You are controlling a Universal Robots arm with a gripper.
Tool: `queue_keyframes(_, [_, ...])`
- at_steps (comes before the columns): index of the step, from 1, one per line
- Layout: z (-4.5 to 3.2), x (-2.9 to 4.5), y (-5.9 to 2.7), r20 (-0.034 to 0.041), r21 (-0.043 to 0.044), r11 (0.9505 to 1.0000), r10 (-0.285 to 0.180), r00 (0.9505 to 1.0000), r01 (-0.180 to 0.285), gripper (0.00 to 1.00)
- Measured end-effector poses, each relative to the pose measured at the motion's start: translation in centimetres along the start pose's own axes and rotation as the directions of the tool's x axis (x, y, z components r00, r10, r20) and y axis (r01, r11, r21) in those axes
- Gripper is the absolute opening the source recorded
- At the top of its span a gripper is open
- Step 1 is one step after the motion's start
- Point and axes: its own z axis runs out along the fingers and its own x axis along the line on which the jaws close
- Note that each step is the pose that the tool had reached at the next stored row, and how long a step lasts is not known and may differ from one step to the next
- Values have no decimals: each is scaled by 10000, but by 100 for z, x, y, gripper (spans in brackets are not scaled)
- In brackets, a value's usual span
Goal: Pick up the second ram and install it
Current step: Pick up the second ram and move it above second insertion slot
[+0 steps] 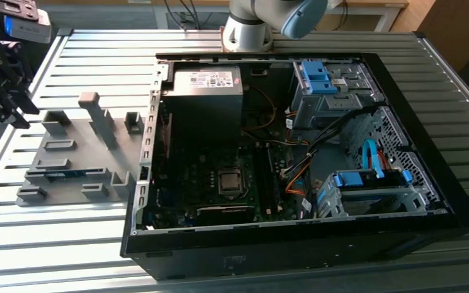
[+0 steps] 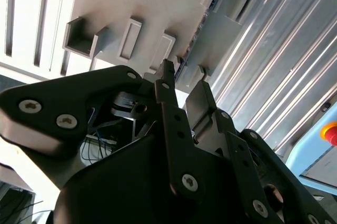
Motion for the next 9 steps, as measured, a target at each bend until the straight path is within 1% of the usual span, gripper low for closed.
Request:
queue_keyframes(4, [35, 2, 0, 0, -1, 10000, -44, 10000, 44, 37])
queue_keyframes(7, [54, 3, -1, -4, -4, 9997, -239, 9997, 239, 37])
queue_keyframes(9, [66, 3, -1, -4, -5, 9996, -281, 9996, 281, 37])
